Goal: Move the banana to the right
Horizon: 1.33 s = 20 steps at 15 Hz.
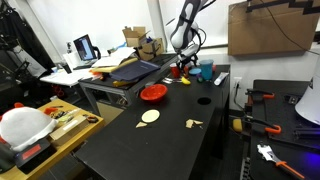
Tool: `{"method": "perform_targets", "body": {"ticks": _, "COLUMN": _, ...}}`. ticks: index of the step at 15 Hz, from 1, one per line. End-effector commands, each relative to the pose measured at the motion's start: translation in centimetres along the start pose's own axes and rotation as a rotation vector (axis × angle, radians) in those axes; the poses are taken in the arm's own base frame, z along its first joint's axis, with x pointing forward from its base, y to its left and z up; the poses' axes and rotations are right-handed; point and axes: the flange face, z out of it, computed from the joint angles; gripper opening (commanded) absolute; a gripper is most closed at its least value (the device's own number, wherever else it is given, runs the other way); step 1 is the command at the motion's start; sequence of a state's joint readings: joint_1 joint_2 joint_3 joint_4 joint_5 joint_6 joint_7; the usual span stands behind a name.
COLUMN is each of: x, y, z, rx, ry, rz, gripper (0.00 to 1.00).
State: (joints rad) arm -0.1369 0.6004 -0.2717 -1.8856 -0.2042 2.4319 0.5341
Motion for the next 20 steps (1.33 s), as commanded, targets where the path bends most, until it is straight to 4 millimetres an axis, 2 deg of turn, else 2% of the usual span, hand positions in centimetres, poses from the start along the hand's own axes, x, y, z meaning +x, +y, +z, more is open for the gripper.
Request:
{"method": "perform_targets", "body": {"ticks": 1, "x": -0.6, "y": -0.9, "z": -3.5, "rx": 0.038, "ry": 0.028, "rz": -0.033, "gripper": 1.00}}
{"method": "perform_targets", "body": {"ticks": 3, "x": -1.0, "y": -1.7, "z": -5.0, "rx": 0.065, "ry": 0.042, "rz": -0.047, "gripper": 1.00}}
{"method": "perform_targets", "body": {"ticks": 6, "x": -1.4, "y": -2.2, "z": -5.7, "rx": 0.101, "ry": 0.028, "rz": -0.062, "gripper": 1.00}}
{"method": "perform_targets", "body": {"ticks": 8, "x": -1.8, "y": -2.3, "z": -5.0, "rx": 0.133, "ry": -0.003, "rz": -0.094, "gripper": 1.00}}
{"method": "perform_targets", "body": {"ticks": 16, "x": -3.3, "y": -1.4, "z": -0.4, "rx": 0.149, "ry": -0.103, "rz": -0.196, "gripper": 1.00}}
{"method": "perform_targets", "body": {"ticks": 20, "x": -4.0, "y": -3.0, "z": 0.2, "rx": 0.163, "ry": -0.107, "rz": -0.259, "gripper": 1.00}}
